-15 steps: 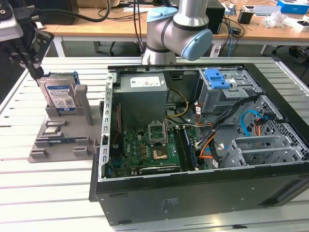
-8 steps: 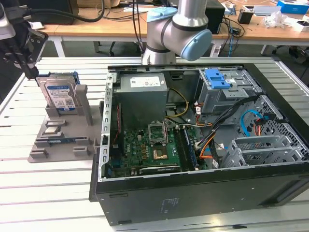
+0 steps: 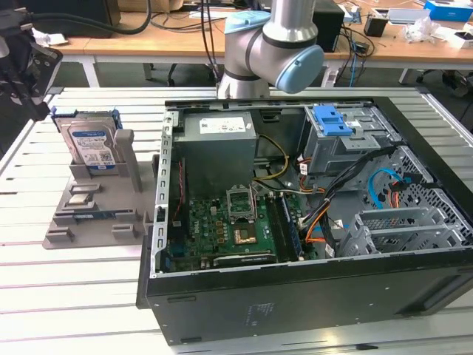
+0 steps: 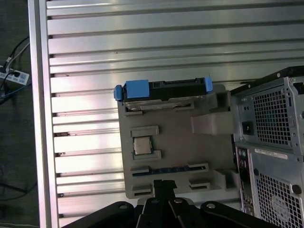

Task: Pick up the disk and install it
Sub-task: 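Reach for the disk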

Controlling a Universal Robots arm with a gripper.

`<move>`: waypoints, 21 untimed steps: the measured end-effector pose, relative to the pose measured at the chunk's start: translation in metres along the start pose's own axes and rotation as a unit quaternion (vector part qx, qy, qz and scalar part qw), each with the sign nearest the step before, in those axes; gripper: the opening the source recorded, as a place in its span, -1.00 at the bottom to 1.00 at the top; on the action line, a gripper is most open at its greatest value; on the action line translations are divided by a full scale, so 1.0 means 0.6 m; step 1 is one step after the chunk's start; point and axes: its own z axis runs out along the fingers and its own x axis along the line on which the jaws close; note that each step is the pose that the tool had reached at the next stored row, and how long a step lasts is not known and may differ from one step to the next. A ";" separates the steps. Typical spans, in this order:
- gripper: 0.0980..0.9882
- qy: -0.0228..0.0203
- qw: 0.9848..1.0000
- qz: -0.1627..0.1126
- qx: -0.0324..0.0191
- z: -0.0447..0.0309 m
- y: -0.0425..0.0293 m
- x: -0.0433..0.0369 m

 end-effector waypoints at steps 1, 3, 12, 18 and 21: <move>-0.98 0.000 1.000 0.000 0.000 0.000 0.000 0.005; -0.98 0.000 1.000 0.000 0.000 0.000 -0.001 0.011; -0.98 0.000 1.000 0.000 0.000 -0.001 -0.003 0.043; -0.98 0.000 1.000 0.000 0.000 -0.002 -0.005 0.064; -0.98 0.000 1.000 0.000 0.000 -0.002 -0.005 0.071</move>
